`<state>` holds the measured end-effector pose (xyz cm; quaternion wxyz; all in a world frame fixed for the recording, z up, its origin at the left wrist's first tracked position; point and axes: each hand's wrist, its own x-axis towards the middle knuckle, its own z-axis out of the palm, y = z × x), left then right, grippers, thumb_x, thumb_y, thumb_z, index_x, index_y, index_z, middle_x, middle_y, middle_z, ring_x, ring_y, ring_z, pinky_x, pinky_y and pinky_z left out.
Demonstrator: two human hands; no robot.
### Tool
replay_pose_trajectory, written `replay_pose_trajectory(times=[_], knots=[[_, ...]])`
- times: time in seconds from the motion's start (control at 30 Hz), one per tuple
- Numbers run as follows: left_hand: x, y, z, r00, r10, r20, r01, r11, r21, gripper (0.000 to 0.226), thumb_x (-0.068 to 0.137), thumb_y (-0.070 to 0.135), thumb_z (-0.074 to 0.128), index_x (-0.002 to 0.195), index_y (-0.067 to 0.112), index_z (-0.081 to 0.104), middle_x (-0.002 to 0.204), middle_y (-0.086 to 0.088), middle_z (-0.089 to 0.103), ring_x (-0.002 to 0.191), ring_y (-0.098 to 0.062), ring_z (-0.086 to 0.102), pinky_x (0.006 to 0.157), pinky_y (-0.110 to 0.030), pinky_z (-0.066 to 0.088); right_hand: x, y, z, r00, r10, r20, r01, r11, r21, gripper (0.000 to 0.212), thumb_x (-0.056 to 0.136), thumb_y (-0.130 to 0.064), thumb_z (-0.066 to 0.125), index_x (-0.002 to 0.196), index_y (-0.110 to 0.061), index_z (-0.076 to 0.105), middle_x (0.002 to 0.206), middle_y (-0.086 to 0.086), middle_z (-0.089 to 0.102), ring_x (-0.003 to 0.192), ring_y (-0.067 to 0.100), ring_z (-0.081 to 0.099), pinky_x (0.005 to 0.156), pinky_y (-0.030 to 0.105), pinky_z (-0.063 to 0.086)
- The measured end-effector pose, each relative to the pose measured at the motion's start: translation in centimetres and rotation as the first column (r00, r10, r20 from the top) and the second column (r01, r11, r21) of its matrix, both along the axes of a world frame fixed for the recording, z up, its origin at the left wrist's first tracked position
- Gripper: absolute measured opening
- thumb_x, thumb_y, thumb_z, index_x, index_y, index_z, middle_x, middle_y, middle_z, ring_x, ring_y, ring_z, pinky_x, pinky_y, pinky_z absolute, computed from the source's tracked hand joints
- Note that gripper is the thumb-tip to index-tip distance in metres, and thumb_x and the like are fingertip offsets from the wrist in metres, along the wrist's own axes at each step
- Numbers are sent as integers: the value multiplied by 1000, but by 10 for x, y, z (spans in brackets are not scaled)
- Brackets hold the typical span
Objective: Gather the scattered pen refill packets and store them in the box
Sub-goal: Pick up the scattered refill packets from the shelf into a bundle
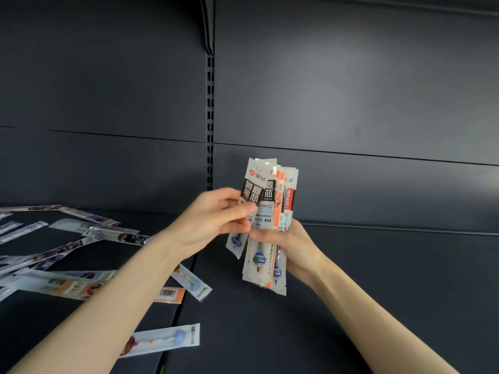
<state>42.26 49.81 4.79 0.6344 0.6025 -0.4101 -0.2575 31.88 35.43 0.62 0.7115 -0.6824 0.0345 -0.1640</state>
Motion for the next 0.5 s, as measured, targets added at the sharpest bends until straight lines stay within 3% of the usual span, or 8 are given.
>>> replay_pose_trajectory(times=[0.1, 0.2, 0.37, 0.43, 0.5], knots=[[8, 2, -1, 996, 84, 37, -83, 996, -17, 13, 76, 19, 71, 84, 9, 71, 64, -1, 64, 56, -10, 56, 48, -18, 46, 0, -2, 2, 999, 42, 16, -43, 999, 18, 48, 77, -3, 68, 123, -10, 60, 122, 13, 67, 113, 31, 63, 98, 49, 49], [11, 0, -4, 983, 177, 47, -177, 984, 1, 15, 76, 21, 75, 84, 9, 72, 68, -6, 61, 50, -7, 45, 42, -14, 35, 1, -3, 2, 999, 30, 26, -29, 1000, -10, 44, 78, 2, 69, 121, -8, 61, 119, 12, 68, 110, 29, 65, 94, 42, 52], [1, -5, -3, 992, 109, 69, -109, 994, -12, 14, 74, 15, 76, 84, 8, 68, 72, -3, 71, 55, -8, 58, 49, -19, 48, 5, 1, 0, 999, 33, 26, -30, 996, -88, 40, 73, -1, 71, 111, -10, 64, 104, 5, 70, 100, 21, 66, 88, 35, 52], [-1, -8, 0, 970, 176, 167, -179, 984, 5, 28, 71, 21, 79, 93, 12, 64, 82, -1, 71, 61, -8, 60, 50, -21, 46, 6, 1, -1, 999, 12, 33, -8, 994, -113, 43, 70, -1, 71, 112, -9, 63, 105, 8, 69, 101, 25, 66, 91, 39, 52], [2, -10, 6, 967, 193, 168, -198, 980, 10, 54, 63, 29, 81, 110, 18, 57, 98, 1, 68, 81, -10, 65, 65, -24, 51, 6, 0, 0, 999, -22, 43, 27, 993, -118, 50, 67, -2, 72, 115, -7, 60, 105, 10, 69, 101, 29, 66, 90, 41, 54]])
